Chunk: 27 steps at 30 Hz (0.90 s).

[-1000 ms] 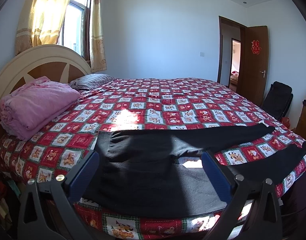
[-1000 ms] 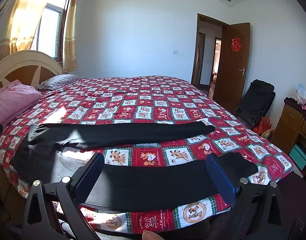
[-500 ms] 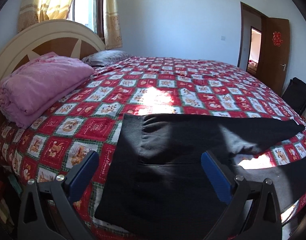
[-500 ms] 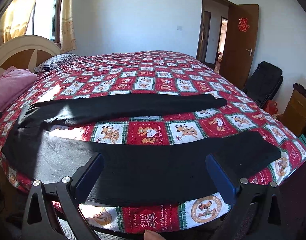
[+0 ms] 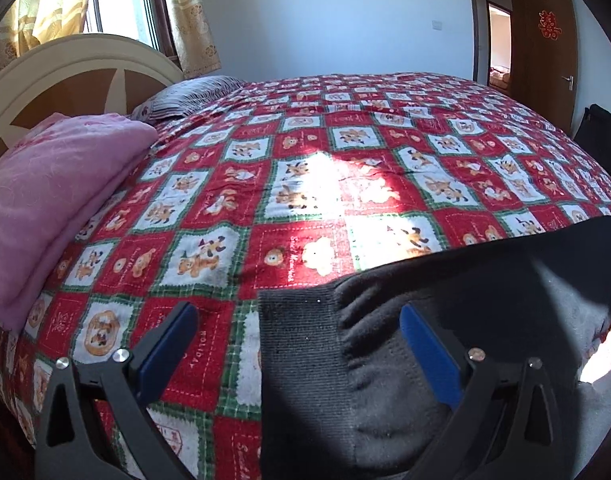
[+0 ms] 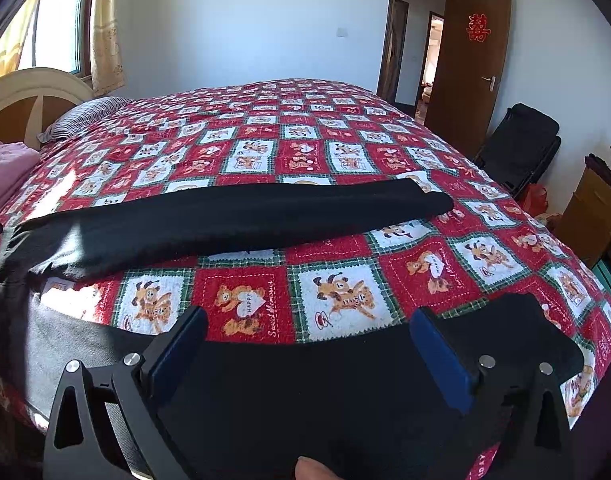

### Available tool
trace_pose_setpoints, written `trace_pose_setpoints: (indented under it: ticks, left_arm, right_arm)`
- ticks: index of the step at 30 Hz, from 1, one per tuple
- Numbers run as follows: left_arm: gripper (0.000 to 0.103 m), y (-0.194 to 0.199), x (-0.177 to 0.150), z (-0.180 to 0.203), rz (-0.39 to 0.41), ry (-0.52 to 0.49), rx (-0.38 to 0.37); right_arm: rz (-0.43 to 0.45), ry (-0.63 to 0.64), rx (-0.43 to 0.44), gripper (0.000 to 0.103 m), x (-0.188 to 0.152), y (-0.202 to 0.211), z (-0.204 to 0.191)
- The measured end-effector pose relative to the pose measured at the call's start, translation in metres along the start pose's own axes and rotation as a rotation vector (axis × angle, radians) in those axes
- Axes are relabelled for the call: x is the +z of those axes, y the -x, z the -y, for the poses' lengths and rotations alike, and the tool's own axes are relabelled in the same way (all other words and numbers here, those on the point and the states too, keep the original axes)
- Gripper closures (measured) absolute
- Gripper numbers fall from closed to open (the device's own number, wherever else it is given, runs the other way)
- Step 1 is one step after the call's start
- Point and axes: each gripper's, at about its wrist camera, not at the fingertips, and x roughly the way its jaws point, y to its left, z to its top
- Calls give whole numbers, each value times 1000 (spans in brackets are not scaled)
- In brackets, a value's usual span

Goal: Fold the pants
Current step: 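Lower both tools onto the pants' waistband and close both grippers on it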

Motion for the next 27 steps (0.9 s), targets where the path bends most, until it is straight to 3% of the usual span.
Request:
trace_pose_setpoints:
  ticks: [7, 11, 16, 23, 27]
  left_arm:
    - [41, -35, 1, -31, -85, 127, -127]
    - [42, -44, 0, -25, -99, 113, -155]
    - [46, -58, -3, -21, -119, 100, -164]
    - [42, -65, -2, -27, -158, 120, -207]
    - [41, -67, 2, -22, -169, 92, -188]
  right_arm:
    - [-29, 18, 7, 5, 10, -23, -4]
    - [-58, 12, 12, 10, 24, -37, 6]
    - [-69, -49, -26, 31, 47, -53, 40]
    - [-90, -229, -80, 33, 82, -77, 124]
    - [-128, -281, -112, 33, 102, -105, 165]
